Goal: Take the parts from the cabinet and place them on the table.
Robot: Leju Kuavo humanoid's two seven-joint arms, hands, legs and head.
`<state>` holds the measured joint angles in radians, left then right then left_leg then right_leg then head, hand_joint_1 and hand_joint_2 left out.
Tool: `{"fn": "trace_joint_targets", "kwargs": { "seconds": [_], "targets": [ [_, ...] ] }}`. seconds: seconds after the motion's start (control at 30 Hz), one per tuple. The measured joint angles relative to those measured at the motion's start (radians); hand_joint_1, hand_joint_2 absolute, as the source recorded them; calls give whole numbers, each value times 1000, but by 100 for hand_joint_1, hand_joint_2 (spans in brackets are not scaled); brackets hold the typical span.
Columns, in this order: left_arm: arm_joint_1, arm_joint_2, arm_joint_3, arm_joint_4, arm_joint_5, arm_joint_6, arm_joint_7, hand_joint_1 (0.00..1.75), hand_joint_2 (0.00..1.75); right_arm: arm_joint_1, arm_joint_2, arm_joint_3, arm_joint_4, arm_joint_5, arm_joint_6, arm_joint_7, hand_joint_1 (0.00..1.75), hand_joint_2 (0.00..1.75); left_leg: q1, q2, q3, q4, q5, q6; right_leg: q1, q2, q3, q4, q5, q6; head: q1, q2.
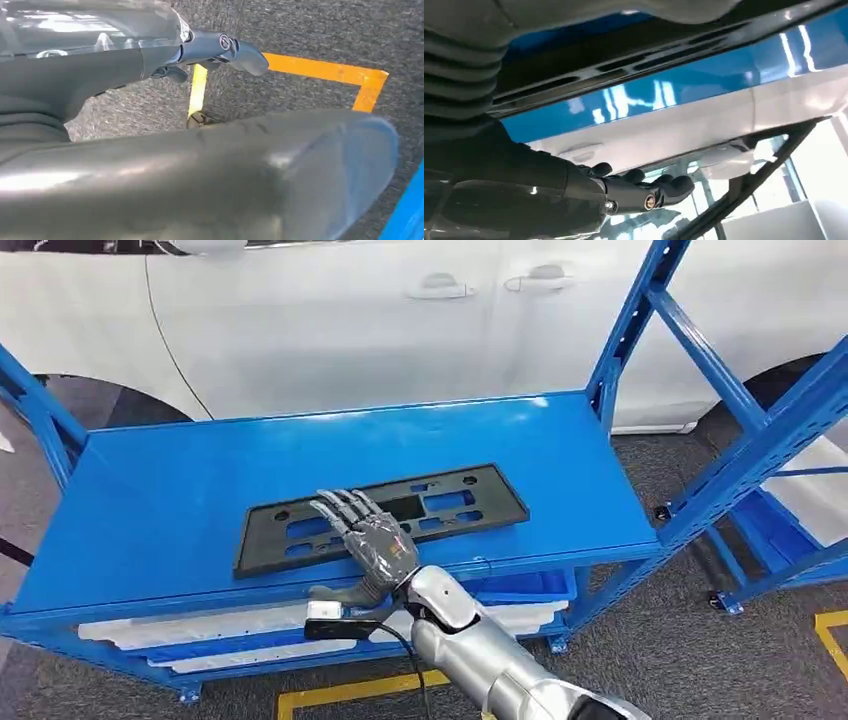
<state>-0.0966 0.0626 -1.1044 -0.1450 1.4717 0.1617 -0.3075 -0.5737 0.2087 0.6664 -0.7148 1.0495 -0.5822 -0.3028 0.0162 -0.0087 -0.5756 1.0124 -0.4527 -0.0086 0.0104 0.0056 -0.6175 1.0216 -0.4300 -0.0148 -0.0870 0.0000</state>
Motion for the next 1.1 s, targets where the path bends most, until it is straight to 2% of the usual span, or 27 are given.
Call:
{"fn": "trace_joint_targets", "kwargs": {
  "seconds": [0.03,0.07,0.13,0.17,0.2,0.23,0.27,0.3,0.33,0.4,0.43,0.47,0.57,0.6,0.63,0.67,0.73,0.77,0.8,0.83,0.87,0.9,0.93,0.97,1.03,1.07,1.1],
  "targets": [
    [-1,0,0,0,0,0,0,0,0,-3,0,0,10,15,-13,9,0,175,-4,0,6,-6,0,-6,-4,0,6,-12,4,-5,0,0],
    [-1,2,0,0,0,1,0,0,0,-4,1,0,15,25,-19,16,0,175,0,2,6,3,-8,-9,-14,-3,20,-28,10,-8,0,0],
    [-2,2,-1,0,0,1,-1,0,0,-10,1,1,24,35,-29,24,0,175,-3,3,-9,41,-35,-11,-14,-3,26,-34,10,-14,0,0],
    [-2,1,-1,0,0,0,-1,0,0,-15,1,2,33,44,-34,30,0,175,-1,3,-37,100,-67,-13,-14,-5,27,-34,9,-18,0,0],
    [-2,1,-2,0,0,0,-1,0,0,-18,1,2,43,52,-38,37,0,175,0,3,-78,184,-105,-16,-13,-5,27,-33,8,-20,0,0],
    [0,1,-3,0,0,0,-1,0,0,-18,1,3,54,64,-45,45,0,175,2,3,-118,258,-130,-20,-11,-5,27,-33,7,-20,0,0],
    [2,1,-4,0,0,0,-1,0,0,-18,1,3,64,71,-51,50,0,175,2,3,-140,298,-136,-22,-11,-5,26,-31,6,-21,0,0],
    [4,1,-5,0,0,0,-1,0,0,-17,1,4,72,77,-54,55,0,175,2,3,-139,288,-115,-24,-11,-4,27,-29,4,-20,0,0],
    [4,1,-5,0,0,0,-1,0,0,-18,1,4,77,85,-59,59,0,175,3,3,-117,237,-78,-24,-11,-3,27,-25,1,-18,0,0],
    [3,2,-5,0,0,0,-1,0,0,-22,4,5,85,104,-73,71,0,175,6,4,-29,52,17,-23,-13,-2,29,-12,-10,-10,0,0],
    [2,2,-5,0,0,0,-1,0,0,-25,6,6,89,110,-75,77,0,175,4,4,-14,21,4,-21,-11,-2,26,-6,-14,-4,0,0],
    [0,2,-5,0,0,0,-2,0,0,-29,8,6,93,119,-79,83,0,175,-1,1,-13,12,5,-10,-6,0,21,3,-17,1,0,0],
    [3,2,-5,0,0,1,-2,0,0,-39,15,14,107,160,-82,113,0,175,-2,1,-15,13,7,6,-7,-1,21,-2,-13,13,0,0],
    [2,0,-5,0,0,1,-2,0,0,-44,18,15,111,170,-81,123,0,175,5,2,-12,6,13,15,-8,0,19,4,-21,19,0,0],
    [1,0,-5,0,0,1,-2,0,0,-50,20,17,113,182,-81,132,0,175,5,3,-11,5,13,17,-10,-1,9,30,-41,26,0,0],
    [0,0,-5,0,0,1,-2,0,0,-56,21,20,118,192,-81,139,0,175,6,3,-12,5,12,23,-12,-1,-14,80,-72,31,0,0],
    [0,1,-5,0,0,1,-2,0,0,-60,22,25,129,207,-80,151,0,175,4,3,-13,6,12,25,-17,-1,-96,249,-145,39,0,0],
    [1,1,-5,0,0,2,-2,0,0,-60,22,28,135,210,-79,154,0,175,4,3,-13,6,12,25,-18,-2,-124,302,-157,41,0,0],
    [2,1,-5,0,0,2,-2,0,0,-60,22,29,140,211,-79,154,0,175,4,2,-13,6,11,25,-18,-2,-133,311,-144,41,0,0],
    [2,1,-5,0,0,2,-2,0,0,-61,23,31,143,211,-79,155,0,175,4,1,-11,6,11,24,-18,-2,-112,262,-105,38,0,0],
    [2,1,-5,0,0,2,-2,0,0,-62,25,31,145,211,-79,157,0,175,4,0,-9,6,10,23,-17,-2,-78,189,-64,33,0,0],
    [2,0,-5,0,0,2,-2,0,0,-66,27,32,147,218,-79,163,0,175,4,-1,-6,6,9,21,-15,-2,-30,91,-17,24,0,0],
    [2,0,-5,0,0,2,-2,0,0,-72,28,34,150,232,-78,170,0,175,4,0,-5,5,7,19,-11,-2,5,16,4,14,0,0],
    [0,-2,-5,0,0,2,-2,0,0,-81,31,40,155,251,-74,183,0,175,-3,0,-9,9,5,12,-3,-4,13,-4,-7,9,0,0],
    [1,-2,-5,0,0,2,-2,0,0,-92,37,47,170,277,-60,205,0,175,2,1,-9,5,5,1,0,-1,8,-1,-7,6,0,0],
    [1,-2,-5,0,0,2,-2,0,0,-97,40,50,178,290,-52,217,0,175,3,1,-5,-1,8,-6,1,0,10,-4,-6,0,0,0],
    [-1,-2,-5,0,0,2,-2,0,0,-104,46,53,185,301,-44,225,0,175,-4,2,0,-4,7,-14,-9,0,18,-19,1,-8,0,0]
  ]
}}
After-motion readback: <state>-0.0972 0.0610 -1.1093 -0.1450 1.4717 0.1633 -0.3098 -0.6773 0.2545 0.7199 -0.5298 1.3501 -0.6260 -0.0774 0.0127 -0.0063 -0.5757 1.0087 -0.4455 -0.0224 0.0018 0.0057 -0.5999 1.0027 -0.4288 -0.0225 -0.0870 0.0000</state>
